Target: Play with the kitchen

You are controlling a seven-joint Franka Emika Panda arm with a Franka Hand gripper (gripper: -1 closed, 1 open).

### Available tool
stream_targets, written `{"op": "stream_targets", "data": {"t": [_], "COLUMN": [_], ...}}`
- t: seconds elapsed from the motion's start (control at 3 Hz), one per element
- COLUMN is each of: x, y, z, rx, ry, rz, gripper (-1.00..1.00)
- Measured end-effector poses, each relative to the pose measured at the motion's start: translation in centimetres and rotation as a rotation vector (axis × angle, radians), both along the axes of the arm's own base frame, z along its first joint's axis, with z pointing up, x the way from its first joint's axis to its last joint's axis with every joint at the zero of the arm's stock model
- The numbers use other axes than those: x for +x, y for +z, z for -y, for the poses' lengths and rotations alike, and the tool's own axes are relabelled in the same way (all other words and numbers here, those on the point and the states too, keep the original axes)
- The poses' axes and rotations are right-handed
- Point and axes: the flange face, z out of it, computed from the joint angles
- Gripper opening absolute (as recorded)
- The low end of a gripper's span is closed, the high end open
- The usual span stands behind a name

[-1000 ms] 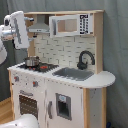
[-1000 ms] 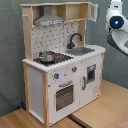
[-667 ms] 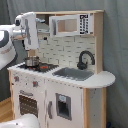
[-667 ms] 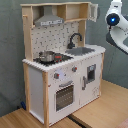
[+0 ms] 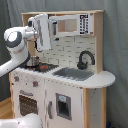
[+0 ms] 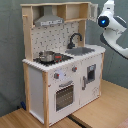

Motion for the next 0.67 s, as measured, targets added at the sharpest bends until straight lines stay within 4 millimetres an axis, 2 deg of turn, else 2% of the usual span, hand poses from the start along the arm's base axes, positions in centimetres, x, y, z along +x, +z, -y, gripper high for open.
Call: {"op": "stream_targets", "data": {"t": [0.33, 0.67], "x": [3.0, 5.3], "y": [-1.1, -1.4], "z": [-0.5, -3.1], "rx": [-0.05, -0.106], "ry": [0.047, 0.123], "rz": [-0.034, -0.061], "gripper": [1.0, 1.0]}}
